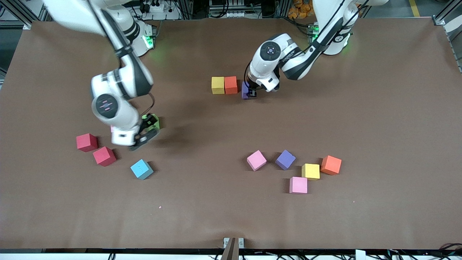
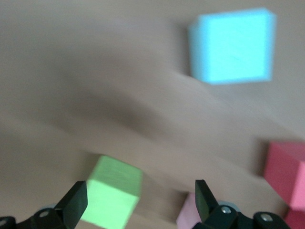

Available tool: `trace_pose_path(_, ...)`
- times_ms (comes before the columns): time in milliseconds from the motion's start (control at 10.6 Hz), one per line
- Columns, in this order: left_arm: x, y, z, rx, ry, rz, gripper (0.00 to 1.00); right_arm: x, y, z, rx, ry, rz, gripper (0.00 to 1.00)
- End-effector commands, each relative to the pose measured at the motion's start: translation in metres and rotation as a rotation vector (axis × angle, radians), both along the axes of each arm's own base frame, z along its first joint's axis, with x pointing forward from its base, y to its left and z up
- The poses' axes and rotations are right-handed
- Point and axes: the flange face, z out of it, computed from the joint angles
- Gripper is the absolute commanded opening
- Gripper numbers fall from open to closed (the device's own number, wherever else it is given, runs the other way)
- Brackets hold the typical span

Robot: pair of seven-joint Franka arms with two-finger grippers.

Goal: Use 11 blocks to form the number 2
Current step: 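Grasp green with the right gripper while the left gripper adjusts purple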

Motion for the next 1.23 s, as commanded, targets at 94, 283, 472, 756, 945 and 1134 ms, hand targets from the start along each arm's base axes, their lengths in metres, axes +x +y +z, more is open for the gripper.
trace_pose_path(94, -0.018, -0.002, 0.001, 0.008, -0.001, 0.000, 0.56, -0.003, 0.017, -0.016, -0.053, 0.016, -0.318, 1.00)
trace_pose_path(283, -0.020, -0.004, -0.002, 0.009, 0.005, -0.004, 0.58, -0.012, 0.011, -0.030, -0.066, 0.041, -0.340, 1.00)
trace_pose_path(472, -0.027, -0.009, -0.006, 0.011, 0.014, -0.019, 0.58, -0.026, 0.002, -0.047, -0.079, 0.082, -0.348, 1.00)
trace_pose_path(756, -0.026, -0.011, -0.005, 0.010, 0.015, -0.005, 0.56, -0.043, 0.007, -0.062, -0.045, 0.145, -0.382, 1.00)
trace_pose_path(945, -0.022, -0.014, -0.005, 0.007, 0.020, 0.023, 0.56, -0.046, 0.011, -0.060, -0.033, 0.151, -0.390, 1.00)
trace_pose_path(1134, -0.022, -0.015, -0.004, 0.007, 0.019, 0.027, 0.56, -0.041, 0.009, -0.049, -0.021, 0.138, -0.369, 1.00)
